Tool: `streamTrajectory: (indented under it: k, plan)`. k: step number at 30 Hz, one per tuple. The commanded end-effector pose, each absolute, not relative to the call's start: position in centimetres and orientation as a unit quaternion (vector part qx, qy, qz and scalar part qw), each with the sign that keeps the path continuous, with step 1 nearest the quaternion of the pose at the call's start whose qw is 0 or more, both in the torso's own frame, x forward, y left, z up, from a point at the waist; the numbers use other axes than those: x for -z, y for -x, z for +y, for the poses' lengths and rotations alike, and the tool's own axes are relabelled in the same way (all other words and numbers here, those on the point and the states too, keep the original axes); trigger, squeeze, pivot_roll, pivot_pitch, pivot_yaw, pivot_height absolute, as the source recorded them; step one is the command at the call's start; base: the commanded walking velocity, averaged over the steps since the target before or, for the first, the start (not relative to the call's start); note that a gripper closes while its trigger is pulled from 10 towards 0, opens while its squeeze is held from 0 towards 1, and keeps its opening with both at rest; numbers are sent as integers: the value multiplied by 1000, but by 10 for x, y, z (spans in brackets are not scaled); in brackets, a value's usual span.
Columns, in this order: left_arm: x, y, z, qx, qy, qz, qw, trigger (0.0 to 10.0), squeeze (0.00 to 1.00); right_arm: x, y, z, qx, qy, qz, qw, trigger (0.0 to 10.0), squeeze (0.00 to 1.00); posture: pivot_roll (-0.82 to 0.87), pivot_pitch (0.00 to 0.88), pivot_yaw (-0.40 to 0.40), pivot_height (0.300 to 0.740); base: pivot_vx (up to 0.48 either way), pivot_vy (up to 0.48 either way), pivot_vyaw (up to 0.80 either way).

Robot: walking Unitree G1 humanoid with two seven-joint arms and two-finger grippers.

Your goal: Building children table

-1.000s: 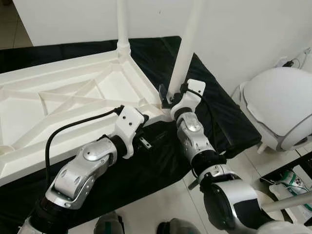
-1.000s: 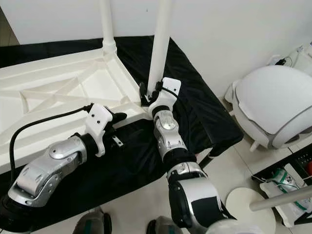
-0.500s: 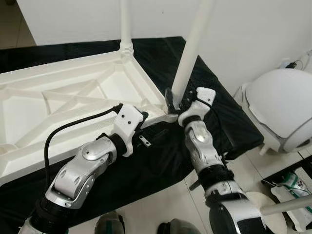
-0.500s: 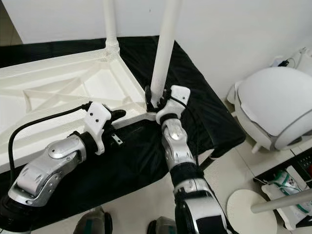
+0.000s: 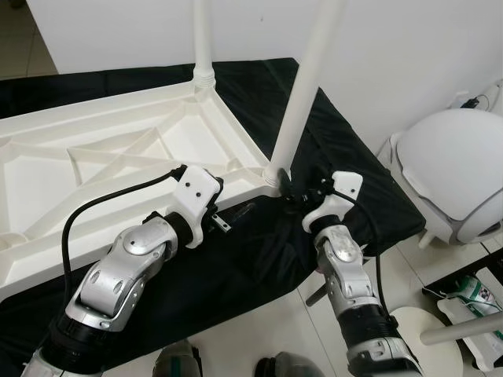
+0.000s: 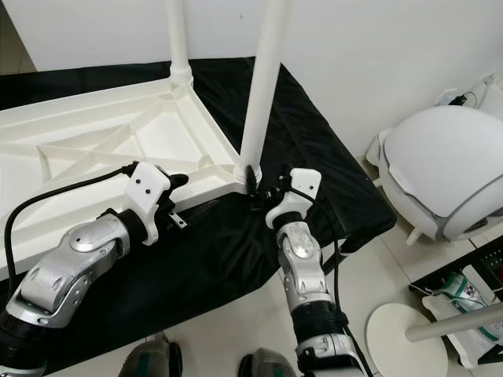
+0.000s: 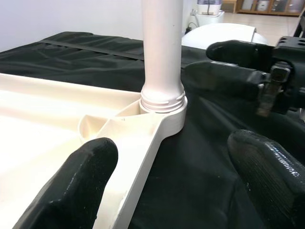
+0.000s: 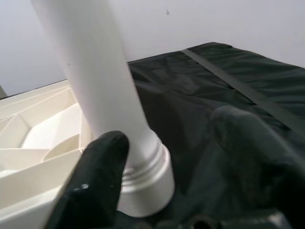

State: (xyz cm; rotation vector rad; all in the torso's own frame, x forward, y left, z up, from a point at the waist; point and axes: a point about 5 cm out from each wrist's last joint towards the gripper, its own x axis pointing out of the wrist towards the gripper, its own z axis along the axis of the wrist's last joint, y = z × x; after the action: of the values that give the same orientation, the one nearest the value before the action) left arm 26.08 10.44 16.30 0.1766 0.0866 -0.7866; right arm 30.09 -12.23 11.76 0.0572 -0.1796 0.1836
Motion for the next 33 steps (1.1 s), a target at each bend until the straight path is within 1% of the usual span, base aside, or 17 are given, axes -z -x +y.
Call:
streamTrajectory:
  k: [1,3,4,10,15,16,17,18,21,22,23,24,28,30,32,33]
  plan:
    - [-162,-264,106,377,-92,44,921,10000,0,-117,-298,-124,-94,-36,-85,991,0,0,2,33,-54,740,0,0,0]
    - [-161,-268,111,365,-101,49,924,10000,0,-116,-298,-124,-102,-45,-73,991,196,0,-2,37,-47,740,0,0,0]
    - [-161,-268,113,363,-106,51,924,10000,0,-116,-299,-123,-107,-45,-70,991,10000,0,-2,38,-46,740,0,0,0]
    - [-161,-267,116,367,-128,59,920,10000,0,-118,-302,-114,-144,-62,-53,986,10000,0,2,38,-43,740,0,0,0]
    - [-166,-265,115,369,-136,50,918,10000,0,-121,-306,-109,-164,-70,-48,983,10000,0,12,40,-47,740,0,0,0]
    - [-167,-264,113,372,-140,48,916,10000,0,-122,-308,-107,-177,-76,-46,980,8510,0,16,40,-49,740,0,0,0]
    - [-168,-262,112,373,-145,45,915,10000,0,-124,-310,-106,-184,-77,-49,979,3804,0,24,42,-56,740,0,0,0]
    - [-170,-260,109,375,-148,41,914,10000,0,-127,-310,-105,-197,-92,-56,974,0,0,28,42,-58,740,0,0,0]
    - [-171,-260,109,375,-148,39,914,10000,0,-128,-311,-105,-199,-88,-57,974,0,0,31,43,-62,740,0,0,0]
    - [-172,-258,108,375,-146,35,915,10000,0,-128,-312,-105,-195,-87,-52,975,4039,0,36,45,-68,740,0,0,0]
    - [-172,-258,108,375,-146,35,915,10000,0,-128,-312,-105,-195,-87,-52,975,4039,0,36,45,-68,740,0,0,0]
    - [-175,-257,107,375,-144,29,916,10000,0,-129,-314,-106,-194,-86,-50,976,10000,0,39,46,-70,740,0,0,0]
    - [-176,-256,106,375,-142,25,916,10000,0,-129,-315,-106,-192,-87,-49,976,10000,0,39,46,-70,740,0,0,0]
    - [-179,-250,102,387,-142,20,911,10000,0,-131,-326,-112,-179,-87,-45,979,10000,0,49,47,-78,740,0,0,0]
    - [-179,-250,102,387,-142,20,911,10000,0,-131,-326,-112,-179,-87,-45,979,10000,0,49,47,-78,740,0,0,0]
    - [-179,-249,101,390,-142,19,910,10000,0,-133,-331,-115,-174,-85,-46,980,10000,0,53,48,-83,740,0,0,0]
